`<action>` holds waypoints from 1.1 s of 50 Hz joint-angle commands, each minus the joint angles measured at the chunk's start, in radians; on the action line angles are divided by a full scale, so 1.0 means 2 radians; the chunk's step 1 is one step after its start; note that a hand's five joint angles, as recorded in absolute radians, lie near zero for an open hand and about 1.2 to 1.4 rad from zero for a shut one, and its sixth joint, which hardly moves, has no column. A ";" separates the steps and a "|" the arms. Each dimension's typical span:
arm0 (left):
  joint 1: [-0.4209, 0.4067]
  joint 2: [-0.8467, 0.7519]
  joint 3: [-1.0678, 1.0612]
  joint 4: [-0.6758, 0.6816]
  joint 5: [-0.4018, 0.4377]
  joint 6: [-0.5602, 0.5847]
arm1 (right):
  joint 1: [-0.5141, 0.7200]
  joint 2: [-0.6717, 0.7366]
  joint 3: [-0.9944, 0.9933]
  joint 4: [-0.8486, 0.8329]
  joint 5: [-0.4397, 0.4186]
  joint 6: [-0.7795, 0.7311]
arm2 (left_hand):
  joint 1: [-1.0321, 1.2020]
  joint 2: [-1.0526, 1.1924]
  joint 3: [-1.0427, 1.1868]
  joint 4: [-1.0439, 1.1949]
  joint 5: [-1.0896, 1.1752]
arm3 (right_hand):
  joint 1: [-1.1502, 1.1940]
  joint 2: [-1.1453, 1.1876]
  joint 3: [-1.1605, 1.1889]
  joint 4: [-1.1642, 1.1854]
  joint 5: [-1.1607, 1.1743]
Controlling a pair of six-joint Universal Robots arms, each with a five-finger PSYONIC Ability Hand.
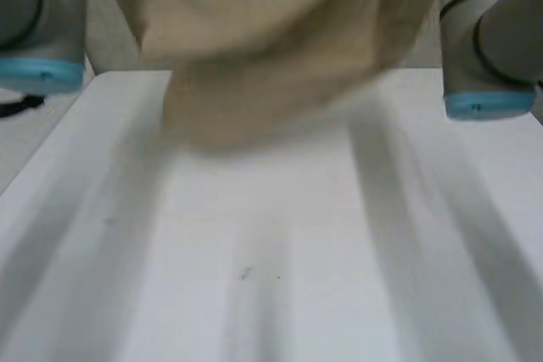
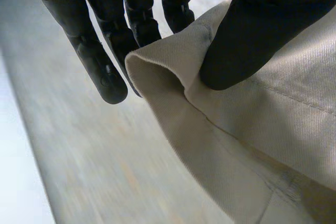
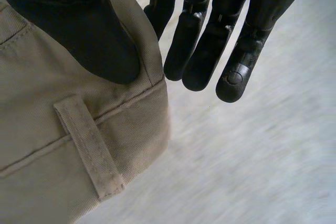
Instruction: Fold the shorts.
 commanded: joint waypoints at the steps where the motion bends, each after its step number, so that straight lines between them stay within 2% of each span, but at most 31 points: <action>1: -0.011 0.057 -0.075 0.013 0.002 -0.024 | 0.001 -0.039 0.036 0.014 0.001 -0.001 | 0.135 0.099 0.102 0.099 0.124 | 0.211 0.106 0.099 0.102 0.110; 5: -0.006 0.086 -0.160 0.005 0.005 -0.039 | 0.002 -0.053 0.081 0.089 -0.005 -0.002 | 0.135 0.099 0.102 0.099 0.124 | 0.211 0.106 0.099 0.102 0.110; 9: -0.002 0.095 -0.244 -0.002 0.008 -0.042 | 0.000 -0.058 0.142 0.177 -0.034 -0.001 | 0.135 0.099 0.102 0.099 0.124 | 0.211 0.106 0.099 0.102 0.110; 13: 0.002 0.096 -0.310 -0.022 0.009 -0.042 | -0.002 -0.060 0.188 0.225 -0.049 0.000 | 0.135 0.099 0.102 0.099 0.124 | 0.211 0.106 0.099 0.102 0.110; 19: 0.008 0.080 -0.382 -0.039 0.020 -0.037 | -0.001 -0.053 0.237 0.246 -0.051 0.000 | 0.135 0.099 0.102 0.099 0.124 | 0.211 0.106 0.099 0.102 0.110; 24: 0.006 -0.005 -0.385 -0.040 0.020 -0.034 | 0.000 -0.002 0.259 0.241 -0.050 0.002 | 0.135 0.099 0.102 0.099 0.124 | 0.211 0.106 0.099 0.102 0.110; 25: 0.006 -0.016 -0.382 -0.041 0.019 -0.033 | -0.001 0.014 0.259 0.238 -0.049 0.003 | 0.119 0.083 0.086 0.083 0.108 | 0.211 0.106 0.099 0.102 0.110; 29: 0.009 -0.049 -0.356 -0.041 0.017 -0.031 | -0.005 0.027 0.259 0.224 -0.047 0.028 | -0.118 -0.154 -0.151 -0.154 -0.130 | 0.211 0.106 0.099 0.102 0.110; 30: 0.010 -0.052 -0.349 -0.041 0.018 -0.031 | -0.005 0.028 0.260 0.221 -0.047 0.037 | -0.221 -0.257 -0.253 -0.256 -0.232 | 0.211 0.106 0.099 0.102 0.110; 34: 0.008 -0.053 -0.342 -0.041 0.020 -0.031 | -0.007 0.028 0.262 0.217 -0.047 0.069 | -0.343 -0.379 -0.376 -0.379 -0.354 | 0.211 0.106 0.099 0.102 0.110; 36: 0.007 -0.046 -0.348 -0.040 0.021 -0.031 | -0.007 0.028 0.264 0.216 -0.047 0.076 | -0.366 -0.401 -0.398 -0.401 -0.377 | 0.211 0.106 0.099 0.102 0.110; 45: -0.004 0.057 -0.430 -0.043 0.021 -0.030 | -0.007 0.032 0.280 0.208 -0.047 0.082 | -0.354 -0.390 -0.387 -0.389 -0.365 | 0.211 0.106 0.099 0.102 0.110; 51: -0.041 0.132 -0.520 -0.045 0.022 -0.030 | -0.007 0.036 0.282 0.203 -0.047 0.082 | -0.212 -0.247 -0.244 -0.247 -0.223 | 0.211 0.106 0.099 0.102 0.110; 55: -0.057 0.136 -0.564 -0.046 0.022 -0.029 | -0.007 0.036 0.282 0.202 -0.047 0.082 | -0.188 -0.224 -0.221 -0.224 -0.199 | 0.211 0.106 0.099 0.102 0.110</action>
